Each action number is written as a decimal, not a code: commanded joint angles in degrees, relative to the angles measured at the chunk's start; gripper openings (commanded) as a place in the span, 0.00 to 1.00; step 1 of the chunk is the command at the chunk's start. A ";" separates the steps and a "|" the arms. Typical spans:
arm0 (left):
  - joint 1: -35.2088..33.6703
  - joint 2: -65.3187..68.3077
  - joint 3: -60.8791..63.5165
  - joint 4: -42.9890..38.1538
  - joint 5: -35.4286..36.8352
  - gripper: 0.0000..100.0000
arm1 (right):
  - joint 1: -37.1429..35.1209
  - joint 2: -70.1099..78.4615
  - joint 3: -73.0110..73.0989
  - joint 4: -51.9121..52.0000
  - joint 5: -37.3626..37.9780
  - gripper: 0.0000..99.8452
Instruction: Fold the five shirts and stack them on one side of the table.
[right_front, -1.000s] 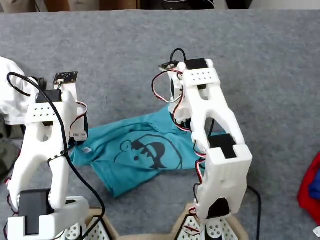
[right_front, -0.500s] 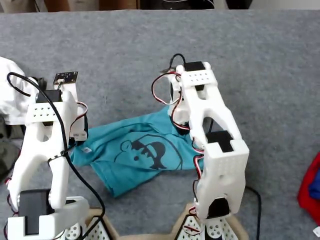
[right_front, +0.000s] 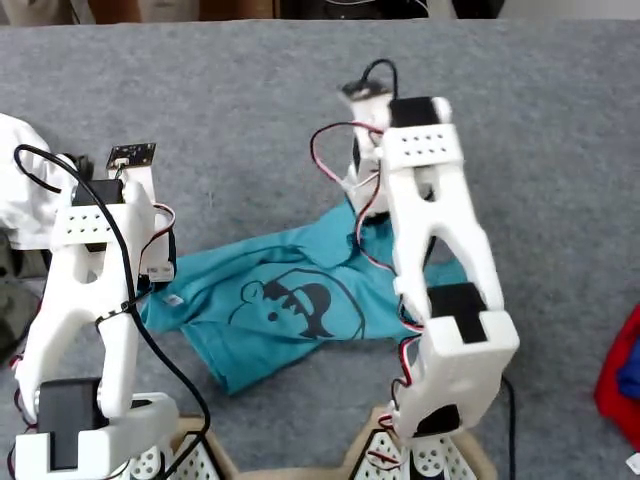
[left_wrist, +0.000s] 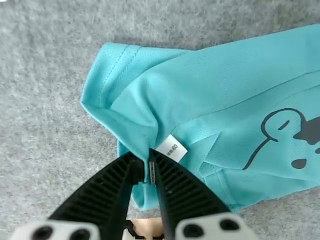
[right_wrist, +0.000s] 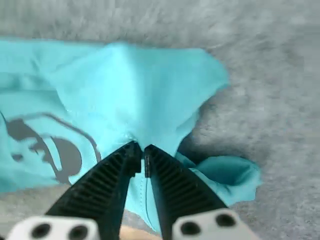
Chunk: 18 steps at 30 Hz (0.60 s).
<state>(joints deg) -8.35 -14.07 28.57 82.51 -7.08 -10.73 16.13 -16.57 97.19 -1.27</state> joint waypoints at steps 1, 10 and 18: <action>-0.18 -0.22 -1.85 -0.09 -0.44 0.02 | 2.42 -5.67 -7.69 1.58 -3.78 0.00; -0.18 -4.53 -20.84 0.44 -0.18 0.02 | 3.56 -12.79 -30.29 4.75 -7.12 0.00; 0.18 -19.47 -37.45 0.35 -0.18 0.02 | 3.56 -23.43 -43.30 4.84 -10.20 0.00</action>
<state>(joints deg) -8.35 -27.25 -1.85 82.68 -7.08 -8.00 -1.27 -54.90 101.41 -10.07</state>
